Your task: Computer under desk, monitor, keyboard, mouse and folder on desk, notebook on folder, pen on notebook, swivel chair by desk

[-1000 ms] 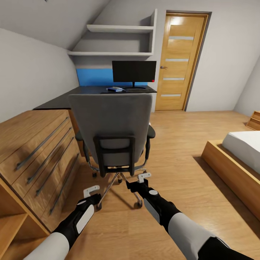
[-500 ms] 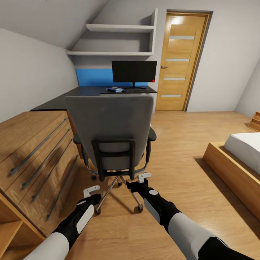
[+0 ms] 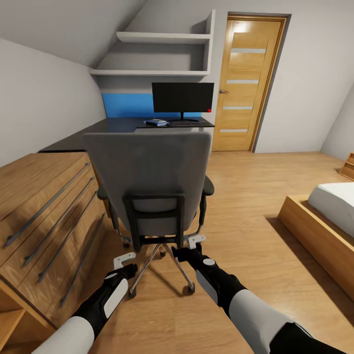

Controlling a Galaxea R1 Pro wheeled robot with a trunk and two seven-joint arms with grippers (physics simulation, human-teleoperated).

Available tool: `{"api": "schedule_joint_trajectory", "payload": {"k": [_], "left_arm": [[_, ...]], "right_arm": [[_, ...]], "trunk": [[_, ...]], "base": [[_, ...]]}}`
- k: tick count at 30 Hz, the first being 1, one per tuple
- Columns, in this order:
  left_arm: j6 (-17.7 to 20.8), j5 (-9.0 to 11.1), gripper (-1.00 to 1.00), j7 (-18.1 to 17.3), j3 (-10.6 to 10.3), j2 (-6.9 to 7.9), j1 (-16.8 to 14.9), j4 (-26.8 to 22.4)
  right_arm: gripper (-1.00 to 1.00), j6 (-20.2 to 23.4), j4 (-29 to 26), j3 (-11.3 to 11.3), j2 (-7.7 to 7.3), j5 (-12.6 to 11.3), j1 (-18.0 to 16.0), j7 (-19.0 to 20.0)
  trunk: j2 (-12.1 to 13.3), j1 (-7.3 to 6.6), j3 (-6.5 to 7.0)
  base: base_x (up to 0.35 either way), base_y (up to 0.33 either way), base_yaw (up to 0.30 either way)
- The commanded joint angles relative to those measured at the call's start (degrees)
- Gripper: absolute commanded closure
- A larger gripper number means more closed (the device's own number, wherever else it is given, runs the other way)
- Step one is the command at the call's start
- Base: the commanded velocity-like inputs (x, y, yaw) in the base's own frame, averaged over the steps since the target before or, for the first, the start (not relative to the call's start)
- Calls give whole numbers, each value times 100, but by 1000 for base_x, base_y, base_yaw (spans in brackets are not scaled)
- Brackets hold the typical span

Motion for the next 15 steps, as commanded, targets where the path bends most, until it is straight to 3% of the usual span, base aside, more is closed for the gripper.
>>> {"api": "schedule_joint_trajectory", "payload": {"k": [1, 15], "left_arm": [[20, 42, -100, 47, -28, 5, -3, -10], [22, 39, -100, 50, -28, 5, -3, -10]], "right_arm": [[-100, -8, 1, 36, -4, -59, -6, -10], [-100, -8, -2, 28, -11, -59, -6, -18]], "trunk": [[-2, 1, -5], [-2, 1, -5]], "base": [[170, 0, 0], [32, 0, 0]]}}
